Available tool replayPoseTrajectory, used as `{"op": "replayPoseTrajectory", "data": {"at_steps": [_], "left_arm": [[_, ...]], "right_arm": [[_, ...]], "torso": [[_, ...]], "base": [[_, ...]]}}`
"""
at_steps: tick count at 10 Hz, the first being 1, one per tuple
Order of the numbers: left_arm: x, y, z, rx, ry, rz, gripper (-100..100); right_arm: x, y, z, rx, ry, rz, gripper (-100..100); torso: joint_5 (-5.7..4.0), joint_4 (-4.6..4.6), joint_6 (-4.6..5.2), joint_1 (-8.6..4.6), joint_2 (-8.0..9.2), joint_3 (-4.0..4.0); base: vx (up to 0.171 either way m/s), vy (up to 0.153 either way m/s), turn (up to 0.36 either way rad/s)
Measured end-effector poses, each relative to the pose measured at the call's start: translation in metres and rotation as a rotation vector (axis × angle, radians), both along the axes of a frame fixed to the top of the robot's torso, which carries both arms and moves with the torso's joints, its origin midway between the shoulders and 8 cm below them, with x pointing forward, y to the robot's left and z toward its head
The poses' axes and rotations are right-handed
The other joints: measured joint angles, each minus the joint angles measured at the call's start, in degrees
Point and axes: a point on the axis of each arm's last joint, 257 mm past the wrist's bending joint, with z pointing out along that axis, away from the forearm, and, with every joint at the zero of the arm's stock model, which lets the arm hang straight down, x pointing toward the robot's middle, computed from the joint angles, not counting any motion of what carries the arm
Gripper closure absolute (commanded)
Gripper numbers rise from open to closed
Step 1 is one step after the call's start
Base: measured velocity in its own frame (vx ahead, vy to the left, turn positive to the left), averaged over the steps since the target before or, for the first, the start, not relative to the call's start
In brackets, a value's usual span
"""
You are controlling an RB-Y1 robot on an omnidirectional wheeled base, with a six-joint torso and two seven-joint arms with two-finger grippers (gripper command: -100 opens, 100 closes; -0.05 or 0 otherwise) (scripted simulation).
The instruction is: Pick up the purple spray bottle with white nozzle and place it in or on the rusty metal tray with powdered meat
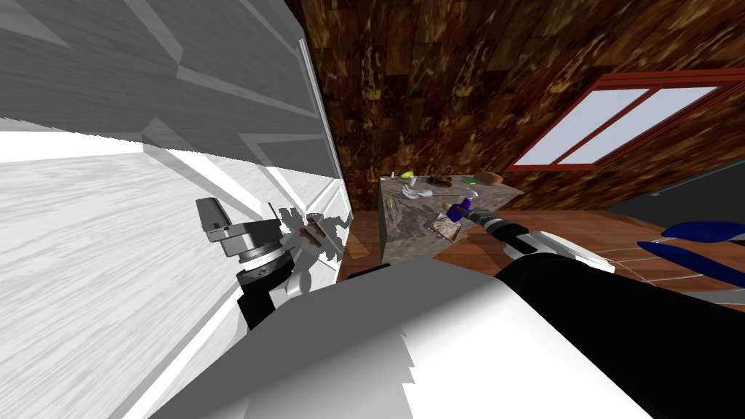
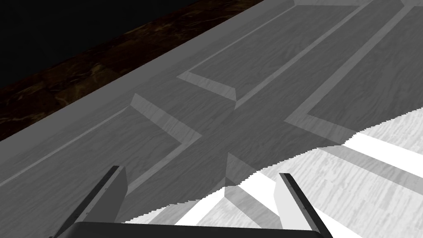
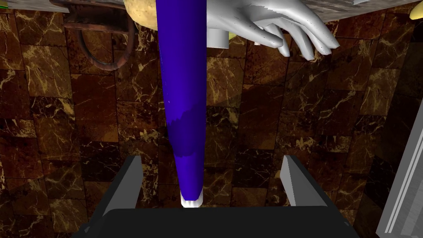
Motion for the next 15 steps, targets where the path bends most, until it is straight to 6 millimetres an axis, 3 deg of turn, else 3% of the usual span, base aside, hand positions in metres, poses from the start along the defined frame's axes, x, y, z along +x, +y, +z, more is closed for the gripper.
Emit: {"op": "replayPoseTrajectory", "data": {"at_steps": [1, 2, 3, 9, 10, 15], "left_arm": [[0.0, 0.0, 0.0, 0.0, 0.0, 0.0, 0], [0.0, 0.0, 0.0, 0.0, 0.0, 0.0, 0], [0.0, 0.0, 0.0, 0.0, 0.0, 0.0, 0], [0.0, 0.0, 0.0, 0.0, 0.0, 0.0, 0], [0.0, 0.0, 0.0, 0.0, 0.0, 0.0, 0], [0.0, 0.0, 0.0, 0.0, 0.0, 0.0, 0]], "right_arm": [[0.0, 0.0, 0.0, 0.0, 0.0, 0.0, -100], [0.0, 0.0, 0.0, 0.0, 0.0, 0.0, 0], [0.0, 0.0, 0.0, 0.0, 0.0, 0.0, -100], [0.009, 0.003, 0.049, -0.004, 0.003, 0.038, -100], [0.01, 0.003, 0.05, -0.002, 0.002, 0.038, 0], [0.01, 0.003, 0.05, -0.002, 0.002, 0.038, 0]], "torso": [[0.0, 0.0, 0.0, 0.02, 0.0, 0.0], [0.01, 0.0, 0.0, 0.02, 0.0, 0.0], [0.01, 0.0, 0.0, 0.03, 0.0, 0.0], [0.04, -0.02, 0.0, 0.13, -0.07, -0.04], [0.02, -0.01, -0.01, 0.08, -0.04, -0.03], [0.0, 0.0, -0.01, 0.02, 0.0, 0.0]], "base": [[0.0, 0.0, 0.0], [0.0, 0.0, 0.0], [0.031, 0.014, -0.083], [0.021, 0.018, -0.054], [0.0, 0.0, 0.0], [0.0, 0.0, 0.0]]}}
